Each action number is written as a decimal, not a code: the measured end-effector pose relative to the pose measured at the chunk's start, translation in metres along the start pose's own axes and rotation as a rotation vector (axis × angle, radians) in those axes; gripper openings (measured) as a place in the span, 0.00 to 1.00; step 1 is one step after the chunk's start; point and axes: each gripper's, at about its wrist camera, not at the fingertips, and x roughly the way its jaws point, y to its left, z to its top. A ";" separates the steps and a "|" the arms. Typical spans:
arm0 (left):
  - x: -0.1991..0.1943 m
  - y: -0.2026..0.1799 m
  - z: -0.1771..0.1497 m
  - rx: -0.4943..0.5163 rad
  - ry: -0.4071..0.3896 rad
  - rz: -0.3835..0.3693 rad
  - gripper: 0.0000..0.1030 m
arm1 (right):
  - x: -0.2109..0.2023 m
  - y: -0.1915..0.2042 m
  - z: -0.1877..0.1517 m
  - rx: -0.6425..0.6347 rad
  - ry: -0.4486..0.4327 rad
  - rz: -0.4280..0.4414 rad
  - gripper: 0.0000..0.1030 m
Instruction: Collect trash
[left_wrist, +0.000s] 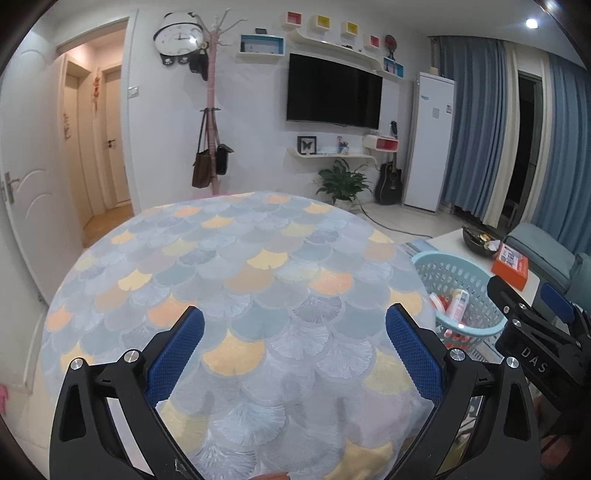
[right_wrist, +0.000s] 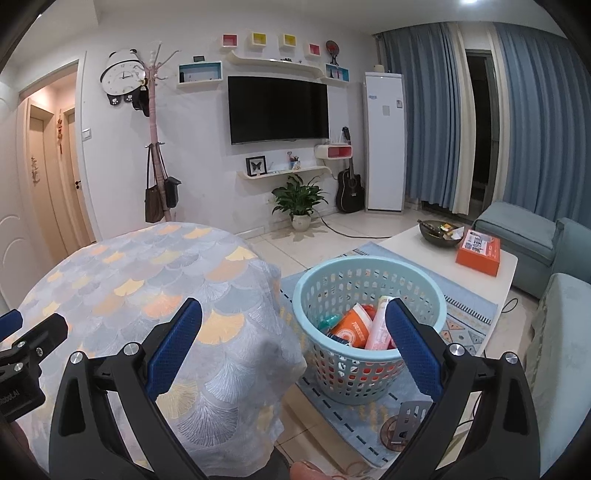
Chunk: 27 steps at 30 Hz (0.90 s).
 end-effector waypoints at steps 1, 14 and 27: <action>0.000 -0.002 0.000 0.004 0.000 -0.012 0.93 | 0.000 -0.001 0.000 0.002 0.000 -0.001 0.92; 0.005 -0.014 -0.003 0.031 0.014 -0.039 0.93 | 0.005 -0.012 -0.003 0.014 0.019 -0.017 0.92; 0.005 -0.015 -0.004 0.033 0.018 -0.042 0.93 | 0.008 -0.010 -0.004 0.008 0.025 -0.008 0.92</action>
